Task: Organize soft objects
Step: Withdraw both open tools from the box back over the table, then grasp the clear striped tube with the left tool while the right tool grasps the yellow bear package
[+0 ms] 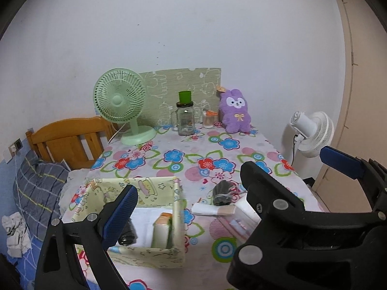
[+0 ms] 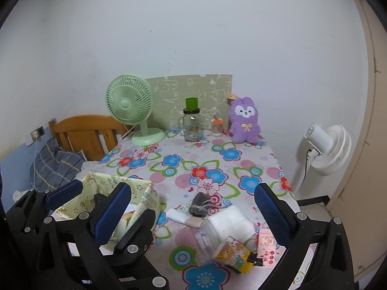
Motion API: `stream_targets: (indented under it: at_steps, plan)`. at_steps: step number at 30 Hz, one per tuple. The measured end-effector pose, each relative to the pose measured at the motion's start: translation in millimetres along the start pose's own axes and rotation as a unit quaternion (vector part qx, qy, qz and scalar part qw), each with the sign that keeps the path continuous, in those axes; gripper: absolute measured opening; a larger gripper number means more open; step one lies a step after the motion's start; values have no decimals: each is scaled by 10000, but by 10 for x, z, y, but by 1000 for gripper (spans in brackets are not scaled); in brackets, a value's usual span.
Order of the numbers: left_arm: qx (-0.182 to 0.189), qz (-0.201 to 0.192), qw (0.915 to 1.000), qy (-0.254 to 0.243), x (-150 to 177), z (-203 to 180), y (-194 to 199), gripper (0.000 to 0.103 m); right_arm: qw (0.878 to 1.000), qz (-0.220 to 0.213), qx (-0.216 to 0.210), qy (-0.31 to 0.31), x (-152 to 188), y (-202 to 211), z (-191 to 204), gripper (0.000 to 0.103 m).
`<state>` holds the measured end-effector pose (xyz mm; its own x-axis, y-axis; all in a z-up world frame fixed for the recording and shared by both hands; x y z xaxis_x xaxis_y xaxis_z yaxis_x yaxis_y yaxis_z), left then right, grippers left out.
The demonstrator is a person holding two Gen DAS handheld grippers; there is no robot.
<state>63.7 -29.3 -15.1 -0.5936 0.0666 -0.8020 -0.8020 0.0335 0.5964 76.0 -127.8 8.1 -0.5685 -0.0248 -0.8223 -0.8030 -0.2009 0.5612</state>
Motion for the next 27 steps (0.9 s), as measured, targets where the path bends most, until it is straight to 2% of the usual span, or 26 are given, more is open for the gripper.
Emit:
stream_targets:
  at_steps: [13,20,27]
  plan:
    - [312,142,9993,-142,126,-345,-144,98,9995,86,211,-218,203,-16,-334,103]
    - [447,344,9982,-192,256,-506,-300,98,9989,16,342,-327,352,-67,-525,103]
    - [485,526,9968,-351,407,-633,-468,97,9981,267,344,-427,544,-238,-670,103]
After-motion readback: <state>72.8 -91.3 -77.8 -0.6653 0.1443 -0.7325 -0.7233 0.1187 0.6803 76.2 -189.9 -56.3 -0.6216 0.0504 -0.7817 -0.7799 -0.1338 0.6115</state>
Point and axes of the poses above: each gripper's, at about its wrist camera, not at the fingertips, and y roughly against the way its jaws point, z to its left, x to its underside, the point moved 5 cm from there along -y, roughly the way its jaws point, and after that the axes turned 6 degrees about z, right-handed, at the moved point
